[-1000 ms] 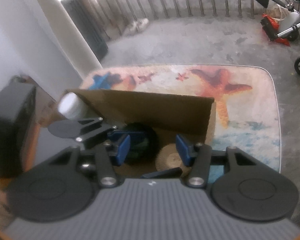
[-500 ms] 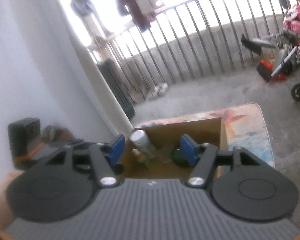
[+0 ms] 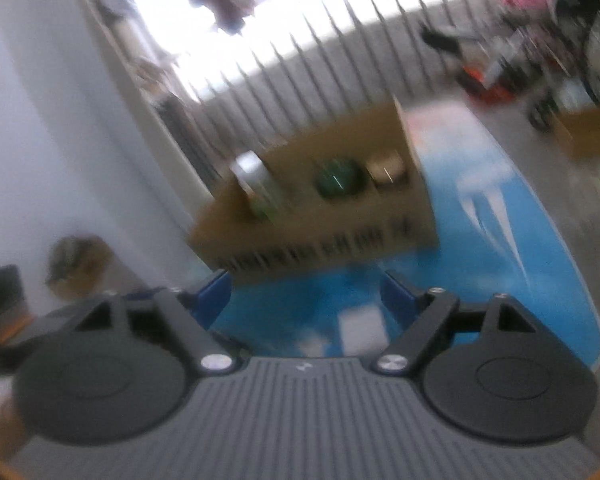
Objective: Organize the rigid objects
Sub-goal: 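Move the right gripper to the white plug charger on the table, then close the right gripper on the white plug charger, then carry the charger into the box and open the right gripper, then move the right gripper down to the black cylinder on the table, then close the right gripper around the black cylinder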
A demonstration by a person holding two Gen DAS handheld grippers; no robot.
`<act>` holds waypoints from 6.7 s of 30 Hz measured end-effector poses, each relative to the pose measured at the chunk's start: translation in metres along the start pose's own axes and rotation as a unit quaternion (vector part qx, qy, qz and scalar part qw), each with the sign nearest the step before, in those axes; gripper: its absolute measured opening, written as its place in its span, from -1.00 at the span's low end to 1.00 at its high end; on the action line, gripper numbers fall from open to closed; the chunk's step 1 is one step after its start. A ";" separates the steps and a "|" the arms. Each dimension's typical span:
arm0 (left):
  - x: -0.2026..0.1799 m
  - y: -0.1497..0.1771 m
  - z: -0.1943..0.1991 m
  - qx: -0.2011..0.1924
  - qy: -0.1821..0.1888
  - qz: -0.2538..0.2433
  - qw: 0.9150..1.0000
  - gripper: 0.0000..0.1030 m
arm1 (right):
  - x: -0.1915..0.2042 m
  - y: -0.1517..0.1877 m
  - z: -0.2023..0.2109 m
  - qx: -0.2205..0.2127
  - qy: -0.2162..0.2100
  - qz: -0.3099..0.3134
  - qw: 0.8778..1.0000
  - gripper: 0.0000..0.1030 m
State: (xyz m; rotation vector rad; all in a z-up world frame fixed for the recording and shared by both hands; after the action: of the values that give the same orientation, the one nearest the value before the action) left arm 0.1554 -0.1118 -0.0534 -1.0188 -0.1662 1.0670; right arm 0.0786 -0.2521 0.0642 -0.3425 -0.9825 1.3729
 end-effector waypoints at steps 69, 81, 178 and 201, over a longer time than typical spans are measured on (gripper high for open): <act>-0.024 0.021 -0.055 0.010 -0.009 -0.074 0.997 0.00 | -0.008 0.035 -0.080 0.068 -0.039 -0.025 0.997 -0.24; 0.002 -0.061 0.001 -0.104 -0.080 -0.104 0.986 0.00 | 0.066 -0.051 -0.082 0.009 -0.088 0.050 0.995 -0.24; 0.125 0.090 0.018 0.057 -0.057 0.111 0.991 0.04 | 0.124 0.070 -0.194 0.204 -0.091 0.114 0.968 -0.19; 0.090 0.063 0.001 0.039 -0.039 0.057 0.997 0.23 | 0.046 0.076 -0.161 0.178 -0.026 -0.018 0.984 -0.52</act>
State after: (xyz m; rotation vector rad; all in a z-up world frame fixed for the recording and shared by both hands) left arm 0.1608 -0.0346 -0.1313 -0.9247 -0.1300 1.2094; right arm 0.1440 -0.1404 -0.0661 -0.0206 -0.7617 1.4976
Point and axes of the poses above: each gripper's, at about its wrist camera, not at the fingertips, and z roughly against the way its jaws point, x to its left, y to its underside, the point moved 10 cm from there along -z, roughly the way its jaws point, and after that the axes turned 7 degrees about z, right-handed, at the moved point
